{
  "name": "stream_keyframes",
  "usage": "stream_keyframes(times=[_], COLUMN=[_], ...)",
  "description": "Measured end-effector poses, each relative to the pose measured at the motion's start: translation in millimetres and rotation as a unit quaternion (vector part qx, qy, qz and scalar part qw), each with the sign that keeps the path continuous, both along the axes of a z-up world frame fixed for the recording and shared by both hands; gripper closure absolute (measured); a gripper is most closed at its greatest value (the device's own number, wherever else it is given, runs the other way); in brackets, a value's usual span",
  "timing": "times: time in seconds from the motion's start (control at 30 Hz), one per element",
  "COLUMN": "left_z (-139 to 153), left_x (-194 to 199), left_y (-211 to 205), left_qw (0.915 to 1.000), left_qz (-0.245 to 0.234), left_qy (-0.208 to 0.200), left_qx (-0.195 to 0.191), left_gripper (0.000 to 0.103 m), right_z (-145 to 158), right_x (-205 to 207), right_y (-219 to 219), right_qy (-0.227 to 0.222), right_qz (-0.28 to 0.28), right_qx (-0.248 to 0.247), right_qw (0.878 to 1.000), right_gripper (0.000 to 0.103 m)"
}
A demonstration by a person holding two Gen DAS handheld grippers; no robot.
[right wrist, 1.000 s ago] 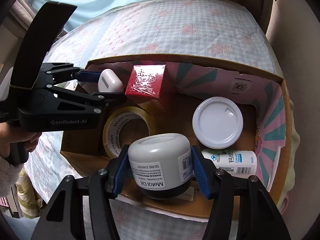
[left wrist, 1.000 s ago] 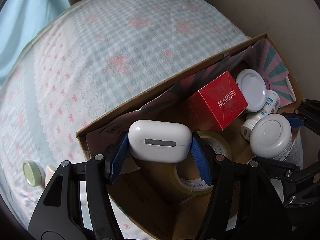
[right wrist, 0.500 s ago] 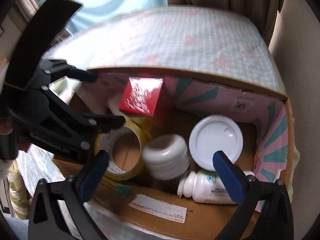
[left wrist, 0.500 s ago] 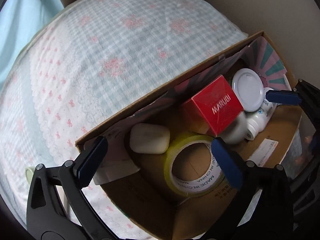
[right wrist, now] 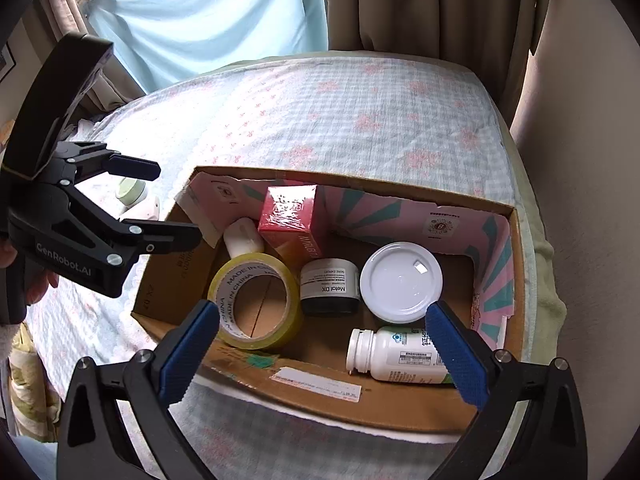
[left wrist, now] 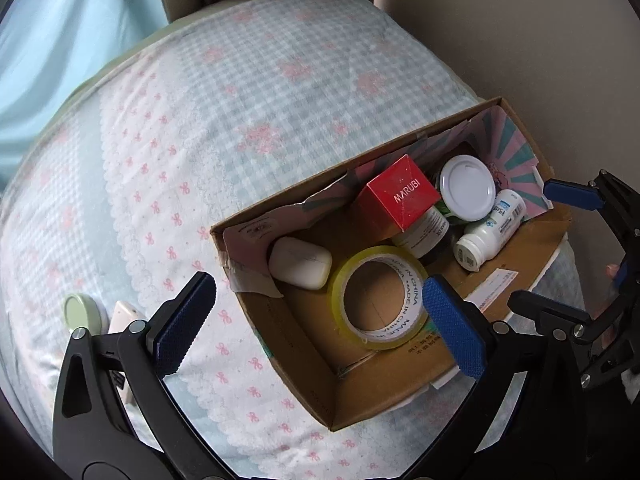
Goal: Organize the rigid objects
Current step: 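Lower the earbud case into the box and open the left tool while the right tool releases the jar, then lift both open tools out of the box and move over the green jar and remote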
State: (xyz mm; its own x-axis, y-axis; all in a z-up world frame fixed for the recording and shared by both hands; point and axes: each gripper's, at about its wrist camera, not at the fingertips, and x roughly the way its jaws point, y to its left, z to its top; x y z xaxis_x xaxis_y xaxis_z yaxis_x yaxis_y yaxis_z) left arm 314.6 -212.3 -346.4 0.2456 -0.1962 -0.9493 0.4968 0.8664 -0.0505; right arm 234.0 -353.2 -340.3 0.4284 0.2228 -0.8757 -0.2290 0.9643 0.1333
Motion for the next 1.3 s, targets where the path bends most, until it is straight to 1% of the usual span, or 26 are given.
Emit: stream_keyframes(times=[0.1, 0.27, 0.4, 0.53, 0.6, 0.67, 0.83, 1.0, 1.17, 1.3], left_z=[15.7, 46.5, 70.3, 88.2, 91.8, 91.8, 89.8, 91.6, 89.3, 91.4], left_x=[-9.9, -32.9, -53.4, -74.4, -83.1, -90.3, -105.0, -111.1, -106.0, -91.6], left_y=[4.7, 15.2, 30.1, 50.9, 66.3, 86.0, 147.5, 211.1, 272.3, 311.4], left_qw=[0.9999, 0.9994, 0.9986, 0.9975, 0.9970, 0.9962, 0.9946, 0.9918, 0.9928, 0.9945], left_qz=[0.005, 0.001, 0.000, 0.012, 0.022, 0.037, 0.076, 0.100, 0.089, 0.056], left_qy=[-0.009, -0.034, -0.053, -0.068, -0.070, -0.071, -0.062, -0.068, -0.070, -0.080], left_qx=[-0.005, 0.001, 0.005, 0.016, 0.023, 0.034, 0.034, 0.041, 0.037, 0.038], left_gripper=[0.000, 0.000, 0.000, 0.000, 0.000, 0.000, 0.000, 0.000, 0.000, 0.000], right_z=[13.6, 42.8, 65.4, 80.4, 86.1, 90.6, 97.8, 101.1, 96.2, 92.6], right_x=[-1.2, -9.6, -15.5, -21.2, -24.4, -27.5, -34.1, -38.5, -34.4, -27.3], right_y=[-0.3, 2.9, 15.6, 33.8, 46.8, 62.3, 105.0, 145.2, 186.6, 218.1], right_qy=[0.003, -0.020, -0.030, -0.035, -0.036, -0.039, -0.037, -0.012, 0.029, 0.067], right_qz=[-0.010, -0.021, -0.007, 0.006, 0.013, 0.023, 0.039, 0.029, -0.018, -0.089], right_qx=[0.000, -0.015, -0.036, -0.034, -0.032, -0.032, -0.032, -0.013, 0.009, 0.042], right_qw=[1.000, 0.999, 0.999, 0.999, 0.999, 0.998, 0.998, 0.999, 0.999, 0.993], right_gripper=[0.000, 0.000, 0.000, 0.000, 0.000, 0.000, 0.000, 0.000, 0.000, 0.000])
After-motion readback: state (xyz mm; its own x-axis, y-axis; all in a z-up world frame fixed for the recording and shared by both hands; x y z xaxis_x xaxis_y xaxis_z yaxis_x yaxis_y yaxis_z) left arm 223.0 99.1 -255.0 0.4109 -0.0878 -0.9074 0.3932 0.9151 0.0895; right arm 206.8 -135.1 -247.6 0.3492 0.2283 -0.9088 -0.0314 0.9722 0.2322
